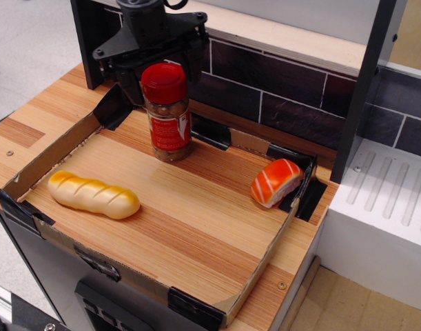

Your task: Topple basil bottle

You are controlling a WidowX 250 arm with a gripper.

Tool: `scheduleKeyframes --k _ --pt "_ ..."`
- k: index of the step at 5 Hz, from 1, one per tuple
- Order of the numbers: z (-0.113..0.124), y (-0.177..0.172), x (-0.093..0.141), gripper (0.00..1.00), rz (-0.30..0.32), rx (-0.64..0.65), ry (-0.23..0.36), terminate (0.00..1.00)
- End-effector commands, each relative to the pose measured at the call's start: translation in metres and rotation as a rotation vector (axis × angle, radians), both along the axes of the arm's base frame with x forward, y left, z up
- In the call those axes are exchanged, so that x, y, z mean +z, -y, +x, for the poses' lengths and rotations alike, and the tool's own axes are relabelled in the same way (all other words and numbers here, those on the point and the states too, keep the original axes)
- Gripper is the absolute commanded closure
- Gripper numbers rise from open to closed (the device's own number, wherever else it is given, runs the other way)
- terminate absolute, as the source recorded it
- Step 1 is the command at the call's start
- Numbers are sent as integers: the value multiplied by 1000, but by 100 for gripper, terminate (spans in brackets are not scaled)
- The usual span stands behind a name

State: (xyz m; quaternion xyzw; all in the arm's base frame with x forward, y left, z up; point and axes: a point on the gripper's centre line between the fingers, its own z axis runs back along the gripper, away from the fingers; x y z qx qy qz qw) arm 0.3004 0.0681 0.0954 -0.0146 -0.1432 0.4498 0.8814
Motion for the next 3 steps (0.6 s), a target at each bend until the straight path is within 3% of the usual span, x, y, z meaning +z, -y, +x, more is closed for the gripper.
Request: scheduleKeyframes --k 1,3 --pt "18 -11 9 0 58 43 52 0" --pt "21 -15 8 0 106 84 75 0"
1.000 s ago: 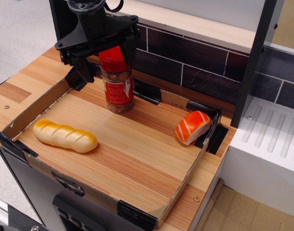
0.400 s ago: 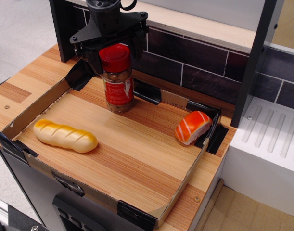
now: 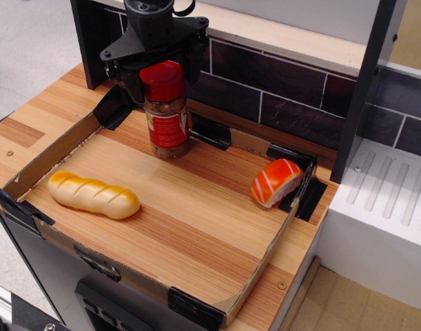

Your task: Topple basil bottle

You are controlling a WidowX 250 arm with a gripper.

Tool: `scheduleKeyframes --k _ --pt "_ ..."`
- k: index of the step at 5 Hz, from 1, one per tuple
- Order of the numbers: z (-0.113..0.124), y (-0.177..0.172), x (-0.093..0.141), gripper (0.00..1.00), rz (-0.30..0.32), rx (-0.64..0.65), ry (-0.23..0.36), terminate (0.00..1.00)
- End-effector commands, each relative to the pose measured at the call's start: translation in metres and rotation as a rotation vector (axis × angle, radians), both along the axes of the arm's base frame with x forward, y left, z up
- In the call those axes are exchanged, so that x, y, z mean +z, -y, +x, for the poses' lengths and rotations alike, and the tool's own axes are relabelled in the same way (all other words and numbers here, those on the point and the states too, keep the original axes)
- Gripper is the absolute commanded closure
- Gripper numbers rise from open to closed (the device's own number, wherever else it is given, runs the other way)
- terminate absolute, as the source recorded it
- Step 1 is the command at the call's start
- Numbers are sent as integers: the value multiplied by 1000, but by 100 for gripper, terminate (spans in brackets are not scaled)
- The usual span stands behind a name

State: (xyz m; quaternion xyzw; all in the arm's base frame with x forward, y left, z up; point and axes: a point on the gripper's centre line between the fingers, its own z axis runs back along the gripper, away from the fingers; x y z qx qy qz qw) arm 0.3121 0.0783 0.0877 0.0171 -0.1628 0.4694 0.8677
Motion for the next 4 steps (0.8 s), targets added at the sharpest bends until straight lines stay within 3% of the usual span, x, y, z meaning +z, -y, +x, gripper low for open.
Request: scheduleKeyframes --k 1,2,3,4 --pt "8 -8 19 100 56 78 72 0" --pt "5 -9 24 100 140 148 152 0" --pt "1 -10 24 100 297 176 324 0" --pt "1 -10 20 100 419 178 423 0"
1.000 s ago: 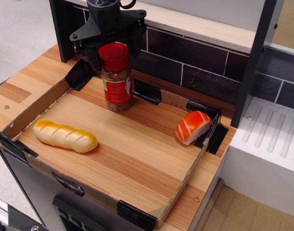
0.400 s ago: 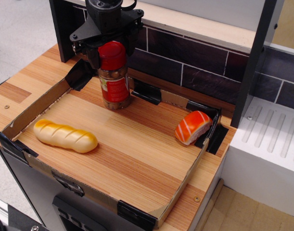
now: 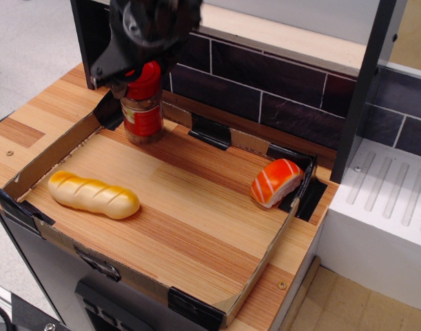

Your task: Topple basil bottle

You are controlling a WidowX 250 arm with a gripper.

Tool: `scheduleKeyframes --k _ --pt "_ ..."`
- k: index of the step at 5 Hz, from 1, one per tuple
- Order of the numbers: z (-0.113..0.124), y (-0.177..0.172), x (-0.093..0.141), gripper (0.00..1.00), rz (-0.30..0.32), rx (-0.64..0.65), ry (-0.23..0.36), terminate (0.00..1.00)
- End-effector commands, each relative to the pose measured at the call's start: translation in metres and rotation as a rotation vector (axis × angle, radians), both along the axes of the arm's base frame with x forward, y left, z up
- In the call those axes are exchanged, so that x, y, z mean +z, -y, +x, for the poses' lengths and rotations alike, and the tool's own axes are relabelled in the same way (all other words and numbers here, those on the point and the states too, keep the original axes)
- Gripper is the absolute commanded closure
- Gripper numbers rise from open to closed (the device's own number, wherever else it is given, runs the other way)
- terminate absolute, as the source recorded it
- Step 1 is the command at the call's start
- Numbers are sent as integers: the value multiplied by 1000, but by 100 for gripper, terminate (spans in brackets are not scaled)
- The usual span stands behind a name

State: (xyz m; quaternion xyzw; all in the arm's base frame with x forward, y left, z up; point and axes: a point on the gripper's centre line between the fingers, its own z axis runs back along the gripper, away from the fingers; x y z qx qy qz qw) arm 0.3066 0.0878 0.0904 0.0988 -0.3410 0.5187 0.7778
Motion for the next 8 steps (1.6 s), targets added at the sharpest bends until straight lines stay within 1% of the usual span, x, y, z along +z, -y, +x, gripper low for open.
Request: scheduleKeyframes --k 1,2,3,4,6,7,8 --pt "5 1 9 100 182 -7 157 0" --pt "4 7 0 100 51 27 100 0" --pt "-3 19 -7 100 -41 20 13 0" --pt "-13 30 -15 100 -52 -28 3 0" --pt "-26 48 -36 100 -143 -61 -103 0" --pt "-27 51 -41 100 -311 -46 -236 0" --pt "-23 50 -39 100 -503 -87 -313 0"
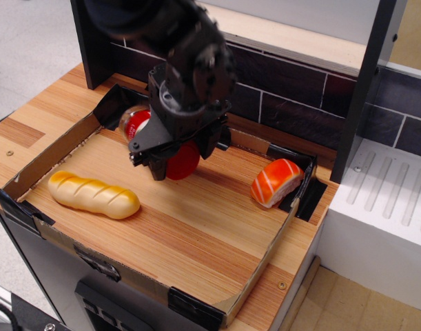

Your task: Topple basil bottle

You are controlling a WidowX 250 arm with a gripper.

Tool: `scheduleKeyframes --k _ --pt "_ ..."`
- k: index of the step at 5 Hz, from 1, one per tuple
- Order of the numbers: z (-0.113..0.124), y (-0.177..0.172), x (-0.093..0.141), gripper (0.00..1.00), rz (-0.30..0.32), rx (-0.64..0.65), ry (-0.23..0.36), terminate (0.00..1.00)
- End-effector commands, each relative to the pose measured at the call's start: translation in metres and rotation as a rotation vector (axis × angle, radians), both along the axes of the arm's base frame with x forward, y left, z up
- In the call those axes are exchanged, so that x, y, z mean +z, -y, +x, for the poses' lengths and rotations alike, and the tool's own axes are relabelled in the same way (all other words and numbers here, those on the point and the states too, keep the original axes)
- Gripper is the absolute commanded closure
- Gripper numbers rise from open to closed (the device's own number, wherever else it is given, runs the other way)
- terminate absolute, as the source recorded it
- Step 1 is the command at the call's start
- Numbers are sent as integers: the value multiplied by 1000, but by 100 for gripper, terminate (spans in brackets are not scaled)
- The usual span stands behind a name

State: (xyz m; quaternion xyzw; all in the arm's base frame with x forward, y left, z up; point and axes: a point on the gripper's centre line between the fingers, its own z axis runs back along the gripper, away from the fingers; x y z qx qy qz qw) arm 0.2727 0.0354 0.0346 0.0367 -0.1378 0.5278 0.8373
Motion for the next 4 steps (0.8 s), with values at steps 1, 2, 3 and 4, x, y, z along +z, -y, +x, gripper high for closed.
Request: scheduleKeyframes --k 1,2,3,4 --pt "15 -6 19 100 -239 3 -42 0" --pt "17 -12 25 0 -240 37 -33 0" --pt "19 -13 27 0 -231 49 -24 0" --pt "20 -13 33 0 -204 38 20 0"
